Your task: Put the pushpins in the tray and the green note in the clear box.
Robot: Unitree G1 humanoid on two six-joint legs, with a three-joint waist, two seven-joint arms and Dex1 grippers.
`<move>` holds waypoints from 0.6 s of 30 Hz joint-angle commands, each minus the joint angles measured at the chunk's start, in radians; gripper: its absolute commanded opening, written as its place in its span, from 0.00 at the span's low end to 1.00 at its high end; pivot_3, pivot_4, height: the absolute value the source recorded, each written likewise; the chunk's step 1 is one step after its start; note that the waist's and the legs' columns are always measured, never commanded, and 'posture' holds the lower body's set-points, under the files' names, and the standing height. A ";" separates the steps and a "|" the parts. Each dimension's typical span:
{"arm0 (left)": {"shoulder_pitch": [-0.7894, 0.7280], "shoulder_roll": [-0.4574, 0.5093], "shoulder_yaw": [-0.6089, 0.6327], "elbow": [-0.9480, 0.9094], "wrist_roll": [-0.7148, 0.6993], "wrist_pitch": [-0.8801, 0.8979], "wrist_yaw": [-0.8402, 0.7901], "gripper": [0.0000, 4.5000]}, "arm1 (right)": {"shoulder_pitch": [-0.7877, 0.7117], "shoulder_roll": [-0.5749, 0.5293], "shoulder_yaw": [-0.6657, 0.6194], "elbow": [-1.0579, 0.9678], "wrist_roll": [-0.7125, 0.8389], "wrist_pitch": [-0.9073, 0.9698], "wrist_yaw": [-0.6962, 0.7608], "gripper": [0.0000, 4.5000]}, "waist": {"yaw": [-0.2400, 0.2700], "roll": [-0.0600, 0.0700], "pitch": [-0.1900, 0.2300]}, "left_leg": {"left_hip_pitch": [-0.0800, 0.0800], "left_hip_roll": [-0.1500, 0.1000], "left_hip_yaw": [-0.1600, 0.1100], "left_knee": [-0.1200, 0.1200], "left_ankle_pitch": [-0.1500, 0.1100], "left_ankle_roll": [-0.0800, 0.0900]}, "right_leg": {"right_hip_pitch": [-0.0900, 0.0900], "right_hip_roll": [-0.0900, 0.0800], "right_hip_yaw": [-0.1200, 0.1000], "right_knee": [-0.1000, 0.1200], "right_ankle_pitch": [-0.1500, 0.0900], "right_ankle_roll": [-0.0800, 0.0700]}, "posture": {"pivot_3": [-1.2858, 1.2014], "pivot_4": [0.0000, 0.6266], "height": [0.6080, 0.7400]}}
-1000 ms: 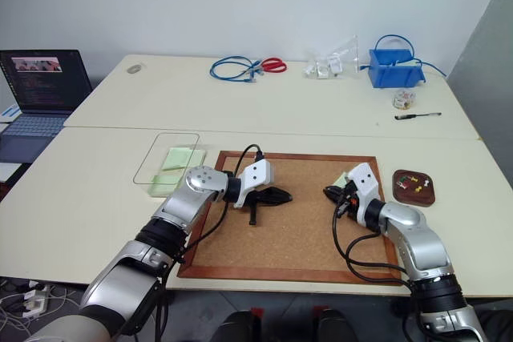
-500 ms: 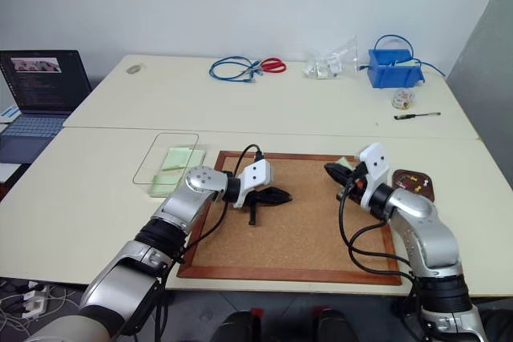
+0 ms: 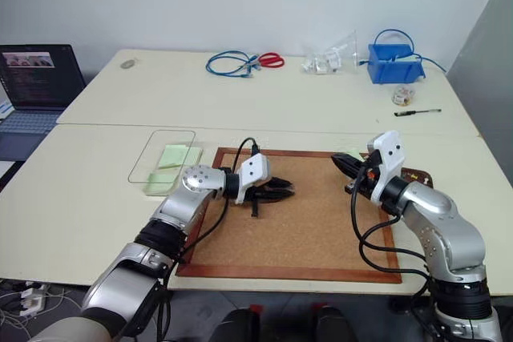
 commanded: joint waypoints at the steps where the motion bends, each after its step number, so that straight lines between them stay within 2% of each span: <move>1: -0.043 0.031 0.030 -0.038 -0.003 -0.207 -0.028 0.38 | -0.044 -0.050 -0.033 -0.041 0.082 0.049 0.057 0.00 | -0.001 0.000 0.000 | 0.000 0.000 0.000 -0.001 0.000 0.000 | 0.000 0.000 0.000 0.000 0.000 -0.001 | 0.52 0.24 1.00; 3: -0.070 0.033 0.035 0.006 0.003 -0.310 -0.023 0.48 | -0.062 -0.079 -0.034 -0.031 0.116 0.076 0.089 0.00 | -0.001 0.000 0.000 | 0.000 0.000 0.000 -0.002 0.000 0.000 | 0.000 0.000 0.000 -0.001 -0.001 -0.002 | 0.52 0.24 1.00; 7: -0.164 0.033 0.028 0.187 0.061 -0.627 0.010 0.66 | -0.147 -0.125 -0.030 0.017 0.209 0.158 0.167 0.00 | -0.002 -0.002 0.004 | 0.000 -0.001 0.001 -0.002 0.000 0.000 | 0.000 0.000 0.001 -0.001 -0.001 -0.002 | 0.52 0.24 1.00; 11: -0.239 0.010 0.017 0.329 0.117 -0.817 0.071 0.80 | -0.210 -0.132 -0.025 0.037 0.285 0.238 0.188 0.00 | -0.002 -0.003 0.005 | 0.000 -0.001 0.001 -0.001 0.000 0.001 | 0.000 0.000 0.000 -0.001 -0.001 -0.001 | 0.52 0.24 1.00; 15: -0.288 -0.017 0.011 0.413 0.137 -0.920 0.106 0.98 | -0.240 -0.119 -0.011 0.036 0.332 0.287 0.187 0.00 | -0.002 -0.005 0.008 | 0.000 -0.001 0.001 -0.001 0.000 0.001 | 0.000 0.000 0.000 -0.001 -0.001 -0.001 | 0.52 0.24 1.00; 18: -0.305 -0.034 0.004 0.438 0.130 -0.951 0.106 1.00 | -0.250 -0.107 0.006 0.035 0.339 0.293 0.183 0.00 | -0.002 -0.006 0.009 | 0.000 -0.001 0.001 -0.001 0.000 0.001 | 0.000 -0.001 0.000 -0.001 -0.001 -0.001 | 0.52 0.24 1.00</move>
